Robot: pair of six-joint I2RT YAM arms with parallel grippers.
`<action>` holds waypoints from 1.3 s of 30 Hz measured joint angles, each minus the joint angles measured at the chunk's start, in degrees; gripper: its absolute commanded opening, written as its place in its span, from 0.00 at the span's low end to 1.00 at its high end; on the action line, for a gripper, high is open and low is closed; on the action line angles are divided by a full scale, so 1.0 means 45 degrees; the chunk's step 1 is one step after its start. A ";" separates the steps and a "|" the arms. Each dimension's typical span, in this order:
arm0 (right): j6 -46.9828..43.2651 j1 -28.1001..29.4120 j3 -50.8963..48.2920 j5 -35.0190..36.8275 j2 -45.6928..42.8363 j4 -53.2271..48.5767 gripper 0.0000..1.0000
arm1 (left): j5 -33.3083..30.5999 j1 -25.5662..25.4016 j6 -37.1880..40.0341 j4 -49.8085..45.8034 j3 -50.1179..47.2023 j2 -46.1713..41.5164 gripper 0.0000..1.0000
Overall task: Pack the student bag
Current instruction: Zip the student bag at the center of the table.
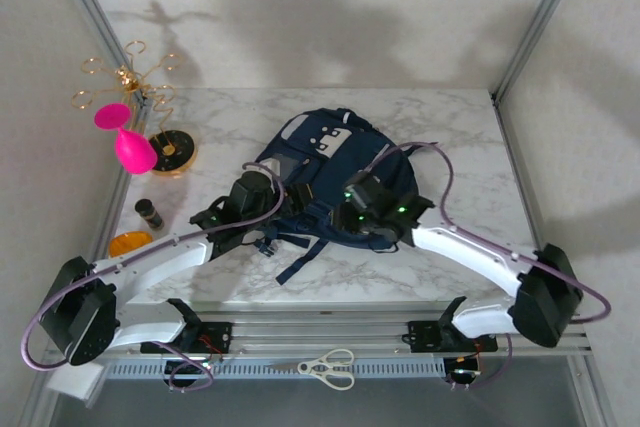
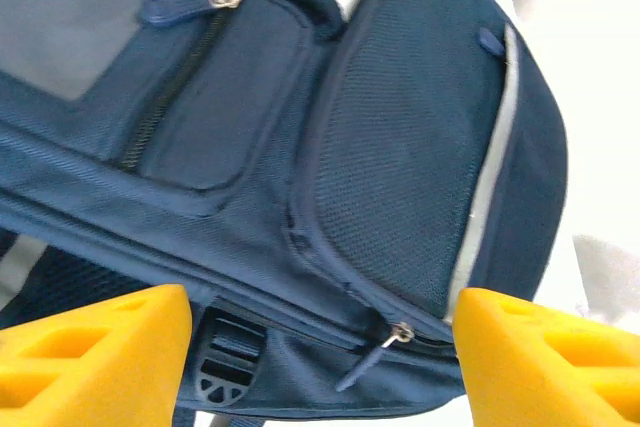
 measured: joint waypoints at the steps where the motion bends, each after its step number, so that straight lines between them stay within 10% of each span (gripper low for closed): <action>1: 0.0243 0.0277 0.0214 0.0223 0.0350 0.0010 0.53 | -0.0019 0.0087 -0.0097 0.0097 -0.0097 -0.0044 0.70; 11: 0.1894 0.1243 0.1355 0.1724 0.2472 0.0015 0.51 | -0.0330 0.0418 -0.0505 0.0792 -0.0418 -0.0267 0.69; 28: -0.1020 -0.2200 0.0291 0.1433 0.1763 0.1598 0.54 | 0.0529 -0.0534 -0.0491 0.1787 0.0131 0.1428 0.69; 39: 0.0092 -0.0403 0.0121 0.1243 0.0733 0.0612 0.55 | 0.0350 -0.0661 -0.0602 0.2021 0.0500 0.2137 0.71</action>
